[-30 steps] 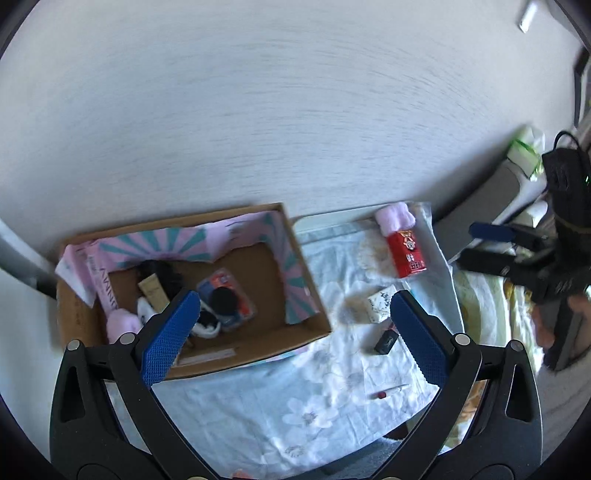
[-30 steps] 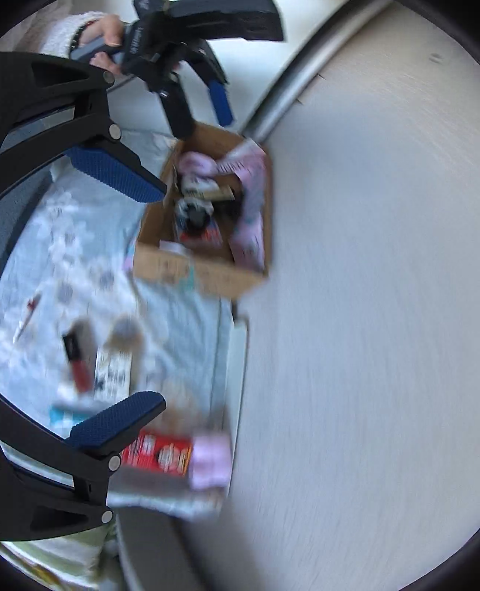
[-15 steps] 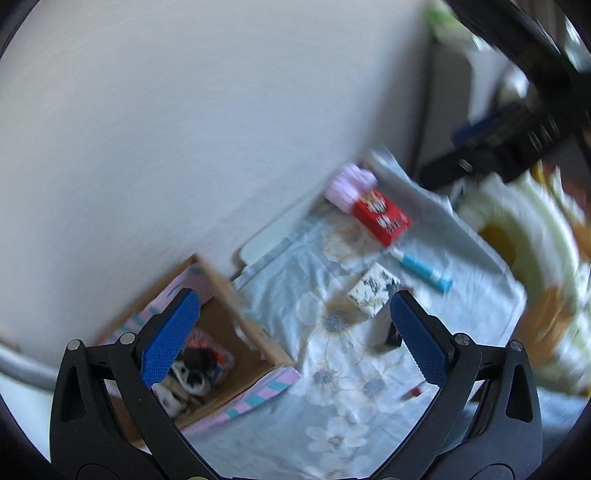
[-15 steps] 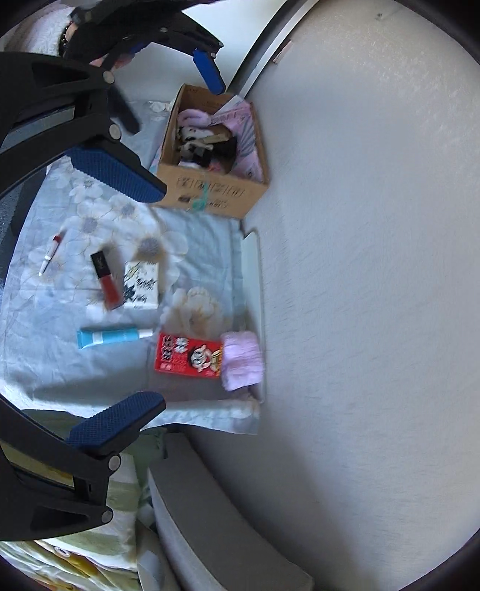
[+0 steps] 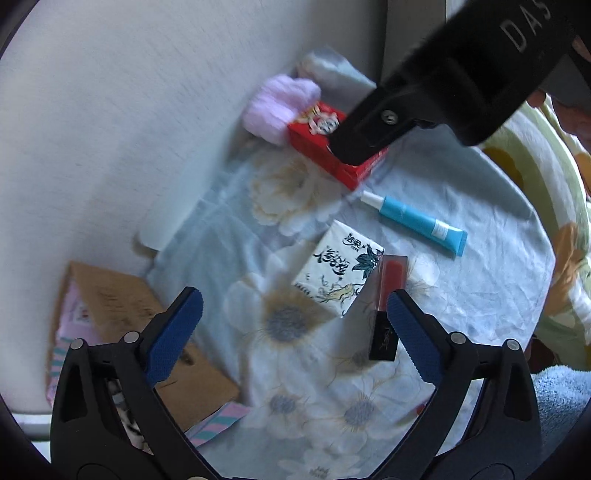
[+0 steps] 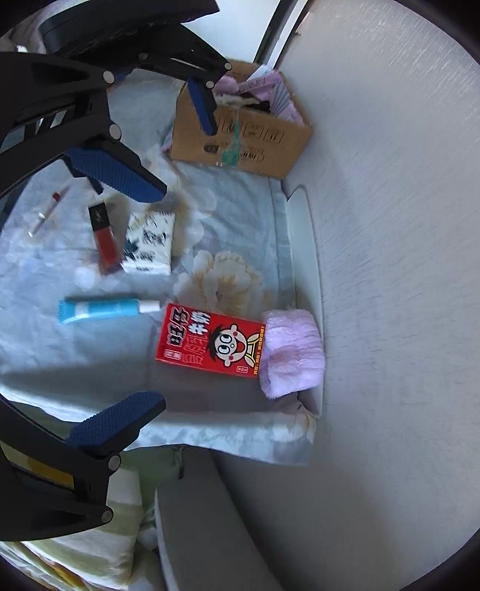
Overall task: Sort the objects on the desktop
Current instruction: 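Move both grippers back over the items on the bed, then grasp the white tissue pack with left gripper while right grasps red milk carton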
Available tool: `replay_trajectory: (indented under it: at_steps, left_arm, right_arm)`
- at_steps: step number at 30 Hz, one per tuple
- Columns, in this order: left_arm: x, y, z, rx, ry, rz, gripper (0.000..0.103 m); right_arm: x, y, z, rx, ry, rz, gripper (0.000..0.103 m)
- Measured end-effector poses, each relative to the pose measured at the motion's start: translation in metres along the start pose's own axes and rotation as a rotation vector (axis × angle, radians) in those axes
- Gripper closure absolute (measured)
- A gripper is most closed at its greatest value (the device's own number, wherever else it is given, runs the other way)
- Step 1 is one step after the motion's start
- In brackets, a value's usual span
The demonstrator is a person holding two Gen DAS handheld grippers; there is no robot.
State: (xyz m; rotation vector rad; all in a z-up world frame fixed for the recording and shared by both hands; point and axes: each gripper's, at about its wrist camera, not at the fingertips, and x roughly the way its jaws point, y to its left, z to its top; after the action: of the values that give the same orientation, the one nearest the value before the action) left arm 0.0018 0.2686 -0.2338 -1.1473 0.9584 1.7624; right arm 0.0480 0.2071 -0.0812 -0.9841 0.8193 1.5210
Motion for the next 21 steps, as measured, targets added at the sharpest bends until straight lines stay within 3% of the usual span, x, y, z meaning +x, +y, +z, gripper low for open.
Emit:
replay_trajectory:
  at_steps: [15, 21]
  left_arm:
    - [0.047, -0.012, -0.002, -0.006, 0.068, 0.001, 0.008]
    - [0.054, -0.013, -0.006, -0.026, 0.031, -0.031, 0.017]
  right_arm:
    - [0.051, -0.007, 0.011, -0.065, 0.051, -0.064, 0.001]
    - [0.065, -0.010, 0.013, -0.080, 0.064, -0.077, 0.016]
